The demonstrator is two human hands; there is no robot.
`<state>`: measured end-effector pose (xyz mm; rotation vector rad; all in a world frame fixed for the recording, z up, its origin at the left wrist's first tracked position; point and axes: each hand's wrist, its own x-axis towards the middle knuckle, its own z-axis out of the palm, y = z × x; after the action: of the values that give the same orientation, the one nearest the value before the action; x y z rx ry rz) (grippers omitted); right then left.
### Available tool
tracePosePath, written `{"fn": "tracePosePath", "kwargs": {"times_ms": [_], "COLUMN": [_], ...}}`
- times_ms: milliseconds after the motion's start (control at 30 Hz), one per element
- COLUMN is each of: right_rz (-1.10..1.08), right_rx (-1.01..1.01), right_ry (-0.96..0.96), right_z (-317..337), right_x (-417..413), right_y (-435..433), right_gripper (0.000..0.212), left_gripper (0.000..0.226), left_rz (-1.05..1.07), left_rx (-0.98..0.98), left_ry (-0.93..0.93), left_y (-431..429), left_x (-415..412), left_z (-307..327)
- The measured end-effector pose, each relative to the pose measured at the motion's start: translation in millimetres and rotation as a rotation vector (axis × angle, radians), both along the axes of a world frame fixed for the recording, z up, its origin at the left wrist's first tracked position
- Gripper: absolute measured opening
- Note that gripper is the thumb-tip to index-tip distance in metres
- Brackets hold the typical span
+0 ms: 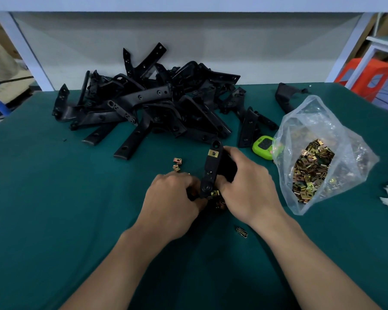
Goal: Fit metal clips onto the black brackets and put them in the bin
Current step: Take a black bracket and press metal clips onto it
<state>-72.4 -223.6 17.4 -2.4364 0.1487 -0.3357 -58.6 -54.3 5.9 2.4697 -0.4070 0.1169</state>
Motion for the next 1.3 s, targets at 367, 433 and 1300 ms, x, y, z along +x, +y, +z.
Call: {"fn": "tracePosePath", "kwargs": {"times_ms": [367, 433, 1300], "right_rz": [-0.003, -0.005, 0.004], "right_rx": [0.007, 0.011, 0.052], "right_ry": [0.003, 0.003, -0.033], "right_z": [-1, -1, 1], "right_x": [1, 1, -3], "right_y": [-1, -1, -1], "right_gripper": [0.05, 0.051, 0.052], "left_gripper": [0.032, 0.042, 0.032], "left_rz": [-0.028, -0.013, 0.055], "left_rx": [-0.133, -0.147, -1.008], "left_ry": [-0.074, -0.064, 0.356], "left_y": [-2, -2, 2], "left_x": [-3, -3, 3], "left_z": [-1, -1, 14]}}
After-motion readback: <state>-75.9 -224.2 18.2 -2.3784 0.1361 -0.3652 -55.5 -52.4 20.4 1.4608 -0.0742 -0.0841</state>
